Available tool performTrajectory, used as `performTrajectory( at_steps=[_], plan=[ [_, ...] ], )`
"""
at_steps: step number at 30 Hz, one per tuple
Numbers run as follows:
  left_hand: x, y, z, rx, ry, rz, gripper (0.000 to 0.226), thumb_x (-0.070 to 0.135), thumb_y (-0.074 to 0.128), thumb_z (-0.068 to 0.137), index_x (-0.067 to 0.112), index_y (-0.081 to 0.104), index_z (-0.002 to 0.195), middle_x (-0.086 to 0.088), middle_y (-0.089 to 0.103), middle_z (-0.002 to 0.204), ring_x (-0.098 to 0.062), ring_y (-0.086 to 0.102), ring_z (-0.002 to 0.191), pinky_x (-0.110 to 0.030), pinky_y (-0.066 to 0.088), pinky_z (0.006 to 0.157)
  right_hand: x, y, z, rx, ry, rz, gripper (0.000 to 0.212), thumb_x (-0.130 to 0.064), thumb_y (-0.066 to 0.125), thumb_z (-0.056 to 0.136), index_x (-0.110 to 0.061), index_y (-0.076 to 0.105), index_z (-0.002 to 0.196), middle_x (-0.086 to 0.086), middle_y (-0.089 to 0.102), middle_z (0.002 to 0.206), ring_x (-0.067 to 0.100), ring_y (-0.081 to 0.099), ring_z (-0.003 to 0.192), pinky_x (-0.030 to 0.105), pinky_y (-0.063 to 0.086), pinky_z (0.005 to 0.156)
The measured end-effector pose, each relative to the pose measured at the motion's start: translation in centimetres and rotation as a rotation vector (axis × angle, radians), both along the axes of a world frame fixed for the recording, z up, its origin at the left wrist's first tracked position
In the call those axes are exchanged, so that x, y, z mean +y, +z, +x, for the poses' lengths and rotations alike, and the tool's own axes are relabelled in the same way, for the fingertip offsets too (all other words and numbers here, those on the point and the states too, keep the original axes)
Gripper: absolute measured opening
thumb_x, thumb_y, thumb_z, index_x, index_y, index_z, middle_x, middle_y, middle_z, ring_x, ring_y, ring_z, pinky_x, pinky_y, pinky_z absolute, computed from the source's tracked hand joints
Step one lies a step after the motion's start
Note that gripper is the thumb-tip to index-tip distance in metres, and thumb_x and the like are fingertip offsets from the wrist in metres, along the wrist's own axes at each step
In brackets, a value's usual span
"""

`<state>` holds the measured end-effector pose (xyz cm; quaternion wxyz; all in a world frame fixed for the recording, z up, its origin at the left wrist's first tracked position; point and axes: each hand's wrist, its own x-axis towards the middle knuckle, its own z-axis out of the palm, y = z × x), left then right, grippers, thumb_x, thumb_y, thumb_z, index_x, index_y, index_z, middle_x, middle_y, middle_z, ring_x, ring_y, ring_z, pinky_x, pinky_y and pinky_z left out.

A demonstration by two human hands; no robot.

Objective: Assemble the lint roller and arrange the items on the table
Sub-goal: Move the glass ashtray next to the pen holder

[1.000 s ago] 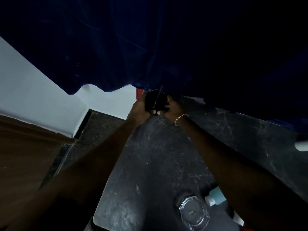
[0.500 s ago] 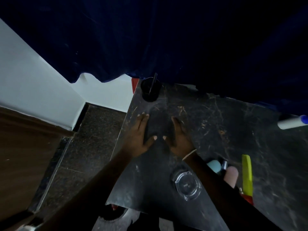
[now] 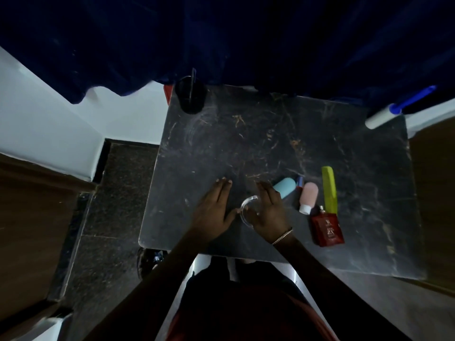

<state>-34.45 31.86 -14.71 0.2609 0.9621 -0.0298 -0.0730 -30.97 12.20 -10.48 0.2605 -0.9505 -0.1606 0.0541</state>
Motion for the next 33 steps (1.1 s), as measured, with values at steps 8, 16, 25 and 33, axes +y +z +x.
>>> performTrajectory(
  at_steps=[8, 16, 25, 33],
  plan=[
    [-6.0, 0.8, -0.5, 0.228, 0.288, -0.283, 0.06, 0.035, 0.068, 0.094, 0.008, 0.05, 0.145, -0.016, 0.053, 0.141, -0.033, 0.057, 0.125, -0.042, 0.049, 0.105, -3.8, -1.7, -3.4, 0.185, -0.346, 0.004, 0.012, -0.004, 0.07, 0.084, 0.001, 0.071, 0.095, 0.02, 0.069, 0.103, 0.038, 0.066, 0.099, 0.034, 0.05, 0.085],
    [-9.0, 0.9, -0.4, 0.297, 0.527, -0.336, 0.028, 0.008, 0.066, 0.091, 0.002, 0.066, 0.119, -0.021, 0.061, 0.126, -0.037, 0.065, 0.109, -0.036, 0.049, 0.096, -3.3, -2.1, -3.1, 0.535, -0.553, 0.204, 0.02, -0.016, 0.071, 0.084, -0.008, 0.079, 0.101, 0.012, 0.078, 0.099, 0.026, 0.072, 0.099, 0.025, 0.051, 0.081],
    [-8.7, 1.1, -1.4, 0.259, 0.621, -0.386, 0.014, -0.001, 0.065, 0.088, 0.002, 0.071, 0.101, -0.016, 0.075, 0.101, -0.031, 0.07, 0.097, -0.029, 0.051, 0.085, -3.2, -2.2, -3.6, 0.541, -0.596, 0.313, 0.019, -0.006, 0.073, 0.08, -0.003, 0.081, 0.097, 0.017, 0.078, 0.098, 0.029, 0.073, 0.101, 0.037, 0.057, 0.091],
    [-4.4, 1.9, -1.4, 0.203, 0.674, -0.415, 0.015, 0.002, 0.069, 0.085, 0.008, 0.071, 0.099, -0.01, 0.076, 0.097, -0.027, 0.071, 0.093, -0.025, 0.051, 0.078, 0.2, -1.0, -2.2, 0.648, -0.617, 0.458, 0.013, -0.001, 0.072, 0.081, -0.011, 0.069, 0.073, 0.026, 0.075, 0.091, 0.039, 0.073, 0.094, 0.053, 0.058, 0.089]
  ],
)
